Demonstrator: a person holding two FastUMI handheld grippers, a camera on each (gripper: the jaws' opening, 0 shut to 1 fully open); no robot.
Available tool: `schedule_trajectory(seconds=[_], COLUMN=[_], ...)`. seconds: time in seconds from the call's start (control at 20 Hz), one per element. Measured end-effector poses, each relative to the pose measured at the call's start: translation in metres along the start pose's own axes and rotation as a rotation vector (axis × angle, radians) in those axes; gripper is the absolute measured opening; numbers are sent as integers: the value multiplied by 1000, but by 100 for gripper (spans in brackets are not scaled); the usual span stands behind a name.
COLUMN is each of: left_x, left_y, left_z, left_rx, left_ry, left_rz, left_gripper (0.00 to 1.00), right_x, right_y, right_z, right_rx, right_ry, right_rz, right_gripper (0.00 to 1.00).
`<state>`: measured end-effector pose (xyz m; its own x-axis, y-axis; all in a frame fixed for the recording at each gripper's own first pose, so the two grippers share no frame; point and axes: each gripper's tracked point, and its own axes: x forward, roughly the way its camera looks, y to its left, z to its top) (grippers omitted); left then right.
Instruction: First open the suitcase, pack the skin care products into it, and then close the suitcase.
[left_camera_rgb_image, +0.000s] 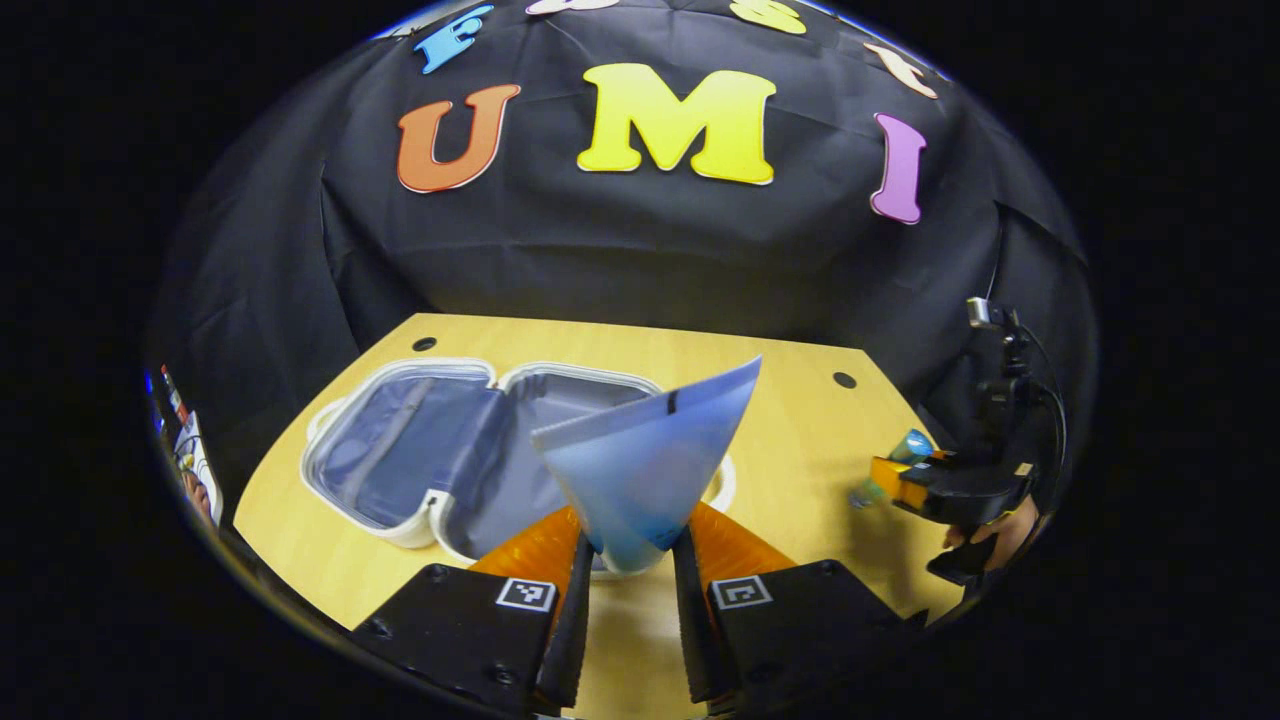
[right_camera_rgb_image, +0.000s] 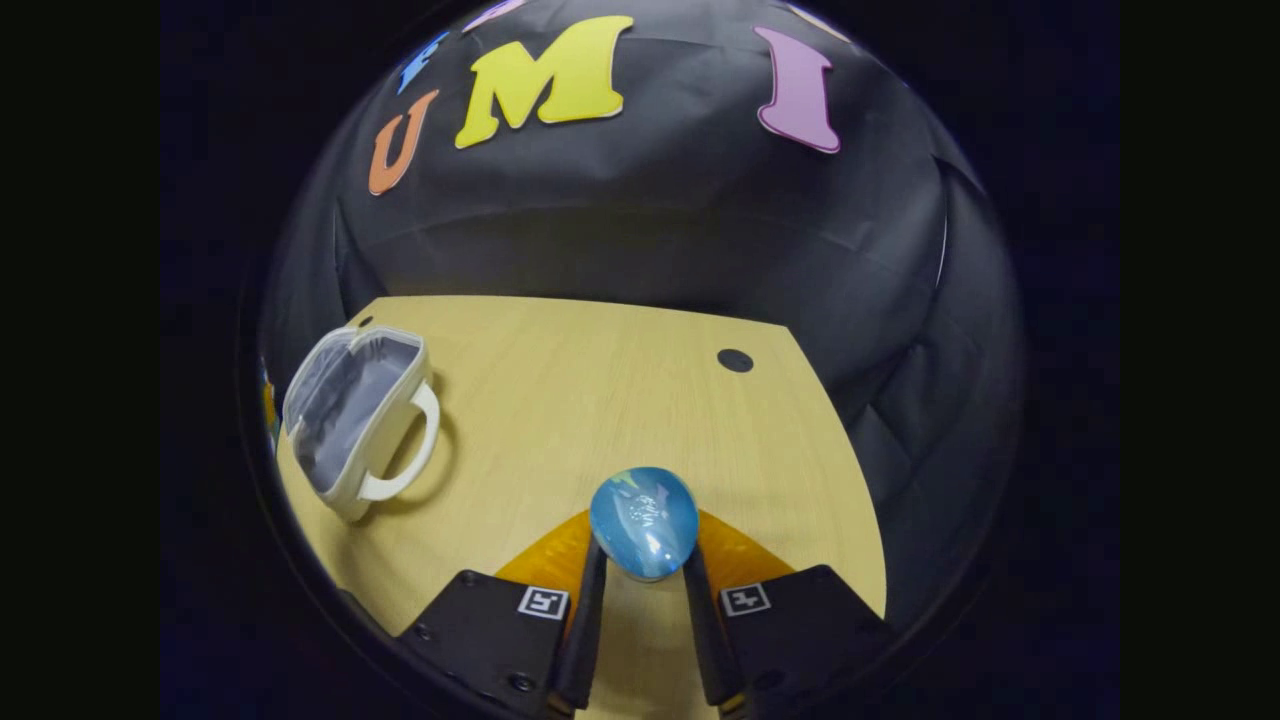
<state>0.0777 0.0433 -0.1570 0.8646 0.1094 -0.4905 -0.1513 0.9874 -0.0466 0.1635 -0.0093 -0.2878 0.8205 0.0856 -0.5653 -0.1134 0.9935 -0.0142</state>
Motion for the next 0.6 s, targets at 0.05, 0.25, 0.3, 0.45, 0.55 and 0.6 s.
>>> schedule_trajectory(seconds=[0.05,0.25,0.3,0.45,0.55,0.6], left_x=[7,45,57,88,101,106], left_y=[16,62,66,70,74,75], left_z=[-1,-12,-19,-49,-67,-77], left_rx=[4,39,44,69,58,45], left_ry=[9,91,125,268,346,385], left_rz=[15,52,44,-8,-16,-17], left_gripper=[42,47,42,43,42,42], right_x=[-6,-44,-54,-81,-91,-95], right_y=[3,24,31,50,61,68], right_z=[-3,-4,-3,1,3,6], right_rx=[-6,21,28,64,90,94], right_ry=[6,8,4,-5,1,0], right_rz=[-8,-14,-9,-6,-12,-10], right_gripper=[36,34,34,31,34,34])
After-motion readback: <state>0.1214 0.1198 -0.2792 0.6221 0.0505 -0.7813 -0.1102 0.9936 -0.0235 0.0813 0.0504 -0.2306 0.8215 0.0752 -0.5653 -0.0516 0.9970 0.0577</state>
